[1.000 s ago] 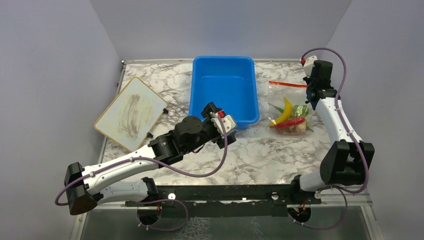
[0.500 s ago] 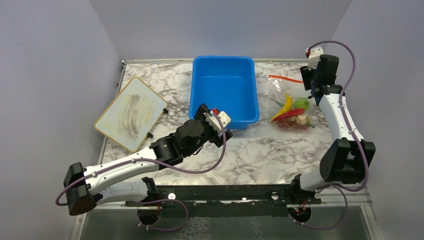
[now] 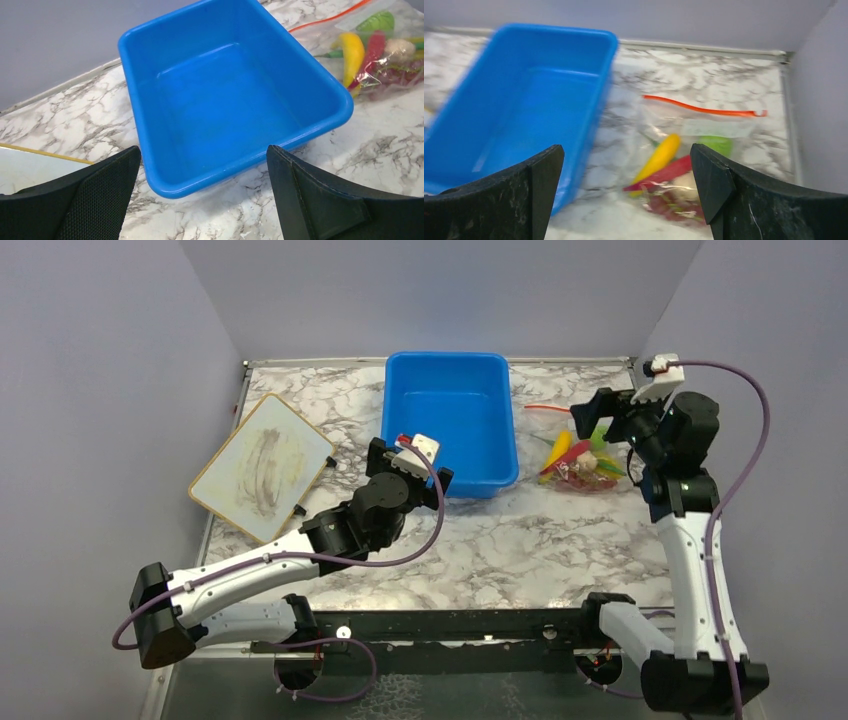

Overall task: Place the food in the zip-top bag and seal the zipper
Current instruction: Reset both arms

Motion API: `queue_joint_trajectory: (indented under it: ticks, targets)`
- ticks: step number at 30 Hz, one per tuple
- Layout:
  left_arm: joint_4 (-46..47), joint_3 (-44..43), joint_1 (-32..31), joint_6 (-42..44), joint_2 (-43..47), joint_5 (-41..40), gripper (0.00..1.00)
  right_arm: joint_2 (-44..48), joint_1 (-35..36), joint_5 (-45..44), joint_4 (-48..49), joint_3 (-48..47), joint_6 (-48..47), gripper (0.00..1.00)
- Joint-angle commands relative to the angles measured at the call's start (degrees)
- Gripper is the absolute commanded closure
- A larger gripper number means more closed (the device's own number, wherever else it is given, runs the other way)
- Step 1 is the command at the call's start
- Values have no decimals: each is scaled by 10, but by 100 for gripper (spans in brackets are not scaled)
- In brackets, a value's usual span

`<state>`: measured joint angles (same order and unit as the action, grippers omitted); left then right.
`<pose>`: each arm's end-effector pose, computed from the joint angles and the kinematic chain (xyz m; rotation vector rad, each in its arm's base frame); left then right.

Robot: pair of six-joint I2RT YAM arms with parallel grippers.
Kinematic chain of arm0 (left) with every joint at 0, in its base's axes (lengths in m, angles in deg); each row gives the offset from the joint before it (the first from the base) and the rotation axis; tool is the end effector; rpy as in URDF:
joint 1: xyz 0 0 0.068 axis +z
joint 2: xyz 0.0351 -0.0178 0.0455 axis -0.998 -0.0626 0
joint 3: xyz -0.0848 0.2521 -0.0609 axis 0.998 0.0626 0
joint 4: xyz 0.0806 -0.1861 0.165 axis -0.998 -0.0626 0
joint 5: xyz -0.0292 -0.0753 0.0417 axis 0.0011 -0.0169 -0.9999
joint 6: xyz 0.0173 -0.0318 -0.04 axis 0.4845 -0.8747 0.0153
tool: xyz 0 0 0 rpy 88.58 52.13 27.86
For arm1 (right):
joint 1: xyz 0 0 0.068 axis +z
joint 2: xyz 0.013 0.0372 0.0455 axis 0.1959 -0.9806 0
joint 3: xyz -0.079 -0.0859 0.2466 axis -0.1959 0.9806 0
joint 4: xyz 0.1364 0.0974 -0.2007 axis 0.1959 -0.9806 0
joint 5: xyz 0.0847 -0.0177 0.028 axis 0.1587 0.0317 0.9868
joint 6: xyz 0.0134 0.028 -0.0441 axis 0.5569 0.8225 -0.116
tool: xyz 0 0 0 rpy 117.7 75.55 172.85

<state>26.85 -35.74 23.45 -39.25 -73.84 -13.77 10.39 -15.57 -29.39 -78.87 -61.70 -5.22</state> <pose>0.1300 -0.2052 0.3372 0.4281 1.6608 -0.2307 0.2250 -0.0077 0.3927 -0.0935 1.8445 0.2010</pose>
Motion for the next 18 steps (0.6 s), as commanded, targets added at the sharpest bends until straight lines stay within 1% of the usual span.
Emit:
queue_joint_trajectory:
  ticks: [1,3,5,8,13,18]
  targets:
    - [1,-32,0,-18,-1,-63,1,57,3,118,13,23,176,1]
    - [2,-29,0,-17,6,-64,1,81,4,153,-3,44,209,1]
    - [22,-14,1,-13,20,-60,1,112,5,202,-4,82,227,1]
    - [42,1,1,-9,45,-39,1,152,5,218,-37,111,234,1]
    - [36,-3,1,-19,77,-19,1,169,28,206,-108,91,176,0]
    - [-28,-32,0,-60,106,-45,1,168,44,213,-153,42,155,0]
